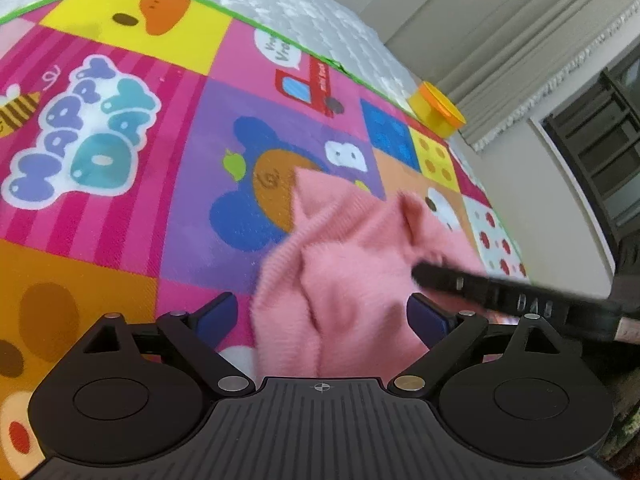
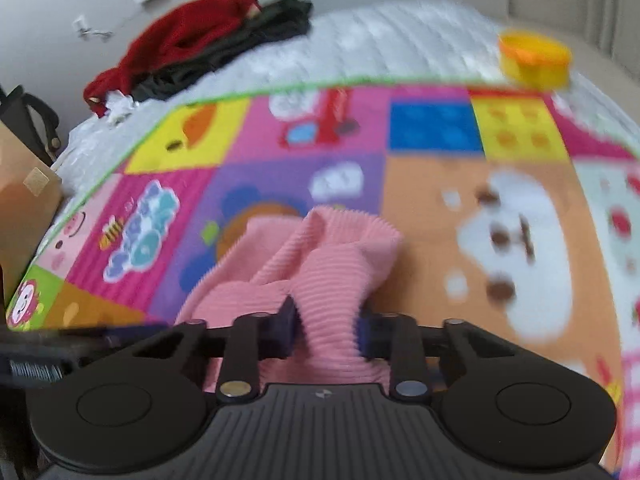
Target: Fold clothes
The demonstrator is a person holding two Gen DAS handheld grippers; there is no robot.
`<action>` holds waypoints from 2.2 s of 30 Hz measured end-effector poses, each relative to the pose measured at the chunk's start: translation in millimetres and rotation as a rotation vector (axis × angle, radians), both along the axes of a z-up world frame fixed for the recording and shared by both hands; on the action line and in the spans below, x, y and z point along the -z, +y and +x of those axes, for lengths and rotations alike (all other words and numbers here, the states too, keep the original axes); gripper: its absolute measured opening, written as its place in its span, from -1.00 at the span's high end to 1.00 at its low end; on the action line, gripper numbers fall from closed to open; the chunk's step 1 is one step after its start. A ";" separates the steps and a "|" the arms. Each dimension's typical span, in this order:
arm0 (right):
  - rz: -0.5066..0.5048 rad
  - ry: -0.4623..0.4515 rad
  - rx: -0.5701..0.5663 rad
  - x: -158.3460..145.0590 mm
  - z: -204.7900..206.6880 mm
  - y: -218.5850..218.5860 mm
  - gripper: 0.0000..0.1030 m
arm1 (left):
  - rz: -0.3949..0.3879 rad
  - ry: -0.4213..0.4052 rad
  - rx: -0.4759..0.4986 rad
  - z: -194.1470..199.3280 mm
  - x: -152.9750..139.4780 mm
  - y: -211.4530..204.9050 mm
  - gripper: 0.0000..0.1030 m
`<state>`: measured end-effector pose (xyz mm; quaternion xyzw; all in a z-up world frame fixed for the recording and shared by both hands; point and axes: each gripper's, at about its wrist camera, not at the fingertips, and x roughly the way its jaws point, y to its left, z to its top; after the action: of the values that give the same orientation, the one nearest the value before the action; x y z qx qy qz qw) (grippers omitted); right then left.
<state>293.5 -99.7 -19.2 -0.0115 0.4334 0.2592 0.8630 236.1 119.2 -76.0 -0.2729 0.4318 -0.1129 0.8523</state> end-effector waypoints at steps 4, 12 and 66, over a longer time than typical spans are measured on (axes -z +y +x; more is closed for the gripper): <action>-0.001 -0.085 0.102 -7.9 32.4 -2.3 0.55 | -0.005 -0.010 -0.021 -1.1 -2.8 5.6 -0.86; -0.074 -0.118 0.110 -12.0 27.5 -33.9 -0.59 | 0.040 -0.020 -0.007 -0.2 -3.3 1.2 -0.89; -0.163 -0.035 -0.305 -8.9 -127.6 -39.6 -0.04 | 0.352 -0.048 0.152 -8.3 -2.9 -41.5 -1.00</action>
<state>166.0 -139.3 -10.3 -0.1516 0.4314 0.3507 0.8173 227.8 77.7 -73.1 -0.0831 0.4437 -0.1063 0.8859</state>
